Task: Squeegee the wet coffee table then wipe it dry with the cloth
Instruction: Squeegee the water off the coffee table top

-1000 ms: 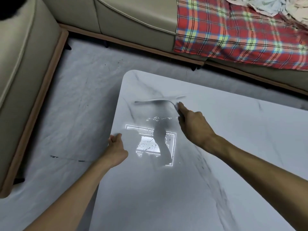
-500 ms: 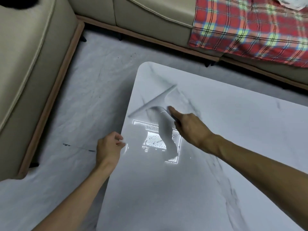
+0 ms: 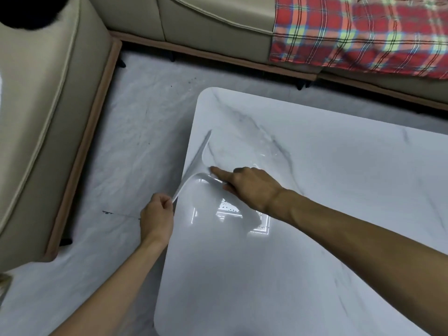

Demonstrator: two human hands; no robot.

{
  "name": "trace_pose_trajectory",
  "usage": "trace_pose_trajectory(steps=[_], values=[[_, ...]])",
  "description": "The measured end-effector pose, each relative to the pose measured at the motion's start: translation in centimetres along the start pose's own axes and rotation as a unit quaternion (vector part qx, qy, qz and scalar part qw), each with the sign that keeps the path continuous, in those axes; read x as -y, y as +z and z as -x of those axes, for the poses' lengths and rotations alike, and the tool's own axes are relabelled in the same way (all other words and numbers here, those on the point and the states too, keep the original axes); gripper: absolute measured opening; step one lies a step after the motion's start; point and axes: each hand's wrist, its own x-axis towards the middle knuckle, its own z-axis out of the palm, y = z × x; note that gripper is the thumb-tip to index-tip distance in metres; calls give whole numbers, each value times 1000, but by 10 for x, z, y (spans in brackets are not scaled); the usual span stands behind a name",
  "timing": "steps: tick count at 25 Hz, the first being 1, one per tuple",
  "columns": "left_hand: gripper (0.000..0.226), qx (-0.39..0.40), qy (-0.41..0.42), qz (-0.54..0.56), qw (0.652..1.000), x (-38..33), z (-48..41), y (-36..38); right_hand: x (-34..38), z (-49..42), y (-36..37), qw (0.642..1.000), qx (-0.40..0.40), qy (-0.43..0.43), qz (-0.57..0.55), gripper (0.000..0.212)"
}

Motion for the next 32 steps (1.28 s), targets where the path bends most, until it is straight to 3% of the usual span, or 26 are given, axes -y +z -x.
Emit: trace_pose_trajectory(steps=[3,8,11,14,18,22,28,32], values=[[24,19,-1,0,1000,-3,5,1,-15,15,14,999,3,20,26,51],[53,146,-35,-10,989,-10,20,22,-71,87,13,994,15,90,54,50],[58,182,-43,-31,982,-10,25,28,-88,123,-3,990,21,124,59,49],[53,141,-41,-4,989,-8,27,25,-68,116,-12,995,12,93,27,45],[48,49,-54,17,997,1,27,6,1,53,14,998,41,-29,28,43],[53,102,-52,-16,993,9,28,-2,22,34,34,990,61,-76,104,47],[48,205,-56,-52,976,5,42,13,-66,121,11,992,73,41,93,47],[46,186,-55,-48,980,6,47,11,-70,152,-2,989,79,80,92,46]])
